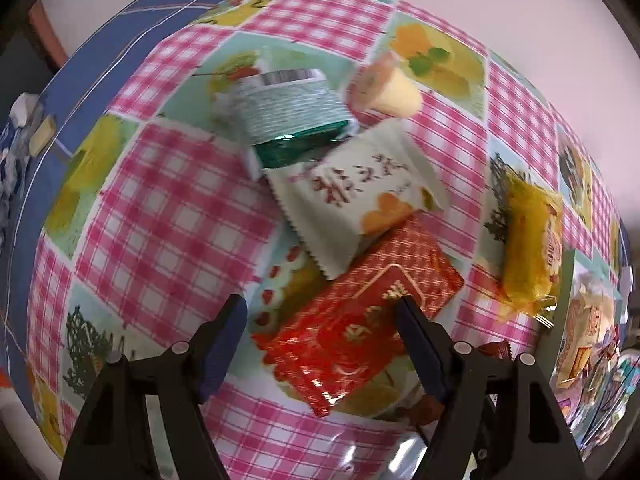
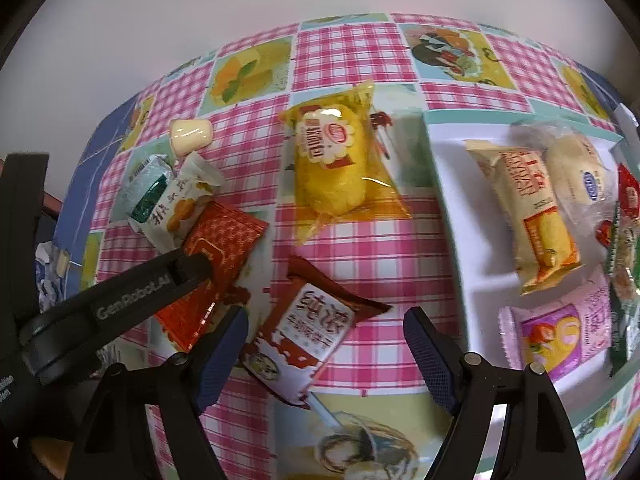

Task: Organize snacks
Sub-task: 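Grasp the red cake pack with left tool while right tool grasps brown milk biscuit pack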

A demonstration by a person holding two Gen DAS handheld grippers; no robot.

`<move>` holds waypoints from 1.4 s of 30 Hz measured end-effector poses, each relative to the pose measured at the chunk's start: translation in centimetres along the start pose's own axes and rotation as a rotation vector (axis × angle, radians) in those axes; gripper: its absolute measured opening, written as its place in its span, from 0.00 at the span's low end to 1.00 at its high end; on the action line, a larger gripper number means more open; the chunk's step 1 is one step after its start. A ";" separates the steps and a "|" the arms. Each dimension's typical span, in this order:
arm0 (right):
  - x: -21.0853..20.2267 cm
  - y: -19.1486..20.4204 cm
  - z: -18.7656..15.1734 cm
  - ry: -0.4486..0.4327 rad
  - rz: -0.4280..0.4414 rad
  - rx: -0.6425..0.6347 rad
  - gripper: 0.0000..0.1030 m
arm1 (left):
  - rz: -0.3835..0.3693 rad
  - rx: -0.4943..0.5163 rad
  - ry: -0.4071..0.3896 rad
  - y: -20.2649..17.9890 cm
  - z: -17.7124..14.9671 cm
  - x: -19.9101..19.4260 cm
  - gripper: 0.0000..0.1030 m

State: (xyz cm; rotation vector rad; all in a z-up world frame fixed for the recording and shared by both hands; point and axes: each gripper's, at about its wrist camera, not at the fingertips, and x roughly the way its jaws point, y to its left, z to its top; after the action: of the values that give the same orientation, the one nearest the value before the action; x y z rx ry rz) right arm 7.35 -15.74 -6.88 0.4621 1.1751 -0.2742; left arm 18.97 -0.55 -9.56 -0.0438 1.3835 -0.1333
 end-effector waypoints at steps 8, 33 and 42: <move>1.8 0.8 0.2 0.009 -0.028 -0.011 0.80 | -0.015 -0.019 0.011 2.3 0.1 -0.4 0.75; 1.7 -0.1 -1.0 0.051 -0.079 -0.053 0.71 | -0.047 0.129 0.050 -6.0 -0.9 0.8 0.74; 2.2 -0.5 -1.2 0.047 -0.107 -0.088 0.70 | 0.017 0.214 0.036 -9.5 -1.6 1.6 0.74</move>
State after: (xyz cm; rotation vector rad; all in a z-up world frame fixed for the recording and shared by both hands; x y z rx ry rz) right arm 7.02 -15.52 -9.41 0.3307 1.2548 -0.3040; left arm 17.05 -10.07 -10.34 0.1493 1.3979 -0.2683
